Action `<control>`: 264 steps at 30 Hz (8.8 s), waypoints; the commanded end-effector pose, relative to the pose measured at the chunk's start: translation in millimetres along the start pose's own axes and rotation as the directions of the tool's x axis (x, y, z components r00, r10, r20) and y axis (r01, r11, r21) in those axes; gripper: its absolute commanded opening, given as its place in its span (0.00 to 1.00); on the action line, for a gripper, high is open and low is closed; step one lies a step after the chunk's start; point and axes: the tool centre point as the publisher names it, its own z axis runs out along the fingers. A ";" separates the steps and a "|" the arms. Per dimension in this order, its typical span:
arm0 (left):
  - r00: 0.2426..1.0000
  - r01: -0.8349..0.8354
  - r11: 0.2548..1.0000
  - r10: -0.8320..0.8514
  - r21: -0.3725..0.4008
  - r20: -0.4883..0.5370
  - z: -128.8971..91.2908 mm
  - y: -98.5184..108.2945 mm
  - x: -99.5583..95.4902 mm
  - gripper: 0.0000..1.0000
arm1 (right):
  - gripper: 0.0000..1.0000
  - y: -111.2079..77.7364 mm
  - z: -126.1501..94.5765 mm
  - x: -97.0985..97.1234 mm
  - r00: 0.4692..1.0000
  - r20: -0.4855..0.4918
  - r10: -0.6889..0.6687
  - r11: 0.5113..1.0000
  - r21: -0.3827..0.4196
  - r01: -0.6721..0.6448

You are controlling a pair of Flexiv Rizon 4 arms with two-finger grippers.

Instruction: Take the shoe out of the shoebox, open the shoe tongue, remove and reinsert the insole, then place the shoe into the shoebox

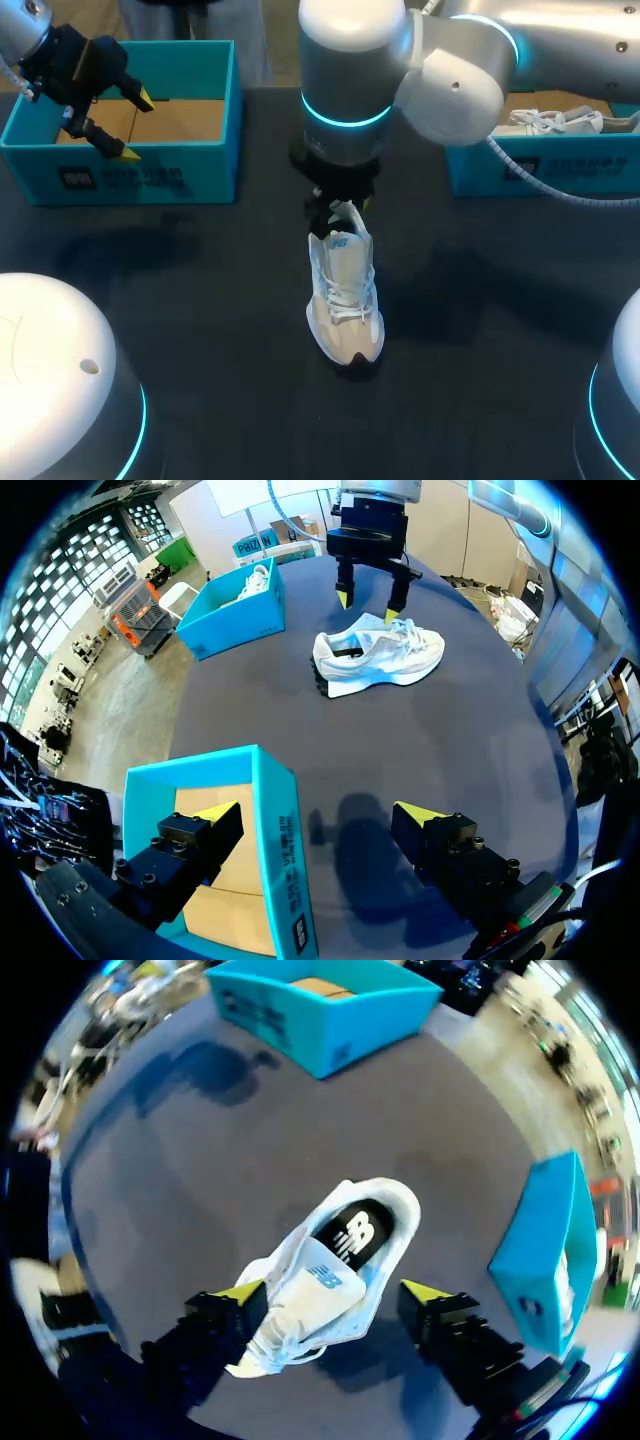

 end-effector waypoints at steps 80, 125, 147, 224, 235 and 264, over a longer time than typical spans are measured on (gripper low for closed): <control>1.000 0.000 1.000 0.000 -0.003 -0.002 -0.5 0.2 -0.1 1.00 | 0.00 46.1 14.2 -75.4 0.795 0.035 -0.605 0.796 0.030 0.605; 1.000 0.000 1.000 0.000 -0.003 -0.002 -0.5 0.2 -0.1 1.00 | 0.00 51.9 -136.7 -89.5 0.776 0.096 -0.623 0.780 0.006 0.625; 1.000 0.000 1.000 0.000 -0.003 -0.002 -0.5 0.2 -0.1 1.00 | 0.00 33.7 -134.9 -192.2 0.733 0.141 -0.666 0.742 0.019 0.670; 1.000 0.000 1.000 0.000 -0.003 -0.002 -0.5 0.2 -0.1 1.00 | 0.00 -81.8 -58.1 -582.6 0.958 0.283 -0.036 0.989 0.145 -0.005; 1.000 0.000 1.000 0.000 -0.003 -0.002 -0.5 0.2 -0.1 1.00 | 0.00 -91.9 -59.4 -588.7 0.914 0.291 0.282 0.932 0.144 -0.334; 1.000 0.000 1.000 0.000 -0.003 -0.002 -0.5 0.2 -0.1 1.00 | 0.00 -118.0 -62.4 -608.7 0.602 0.344 0.720 0.643 -0.007 -0.765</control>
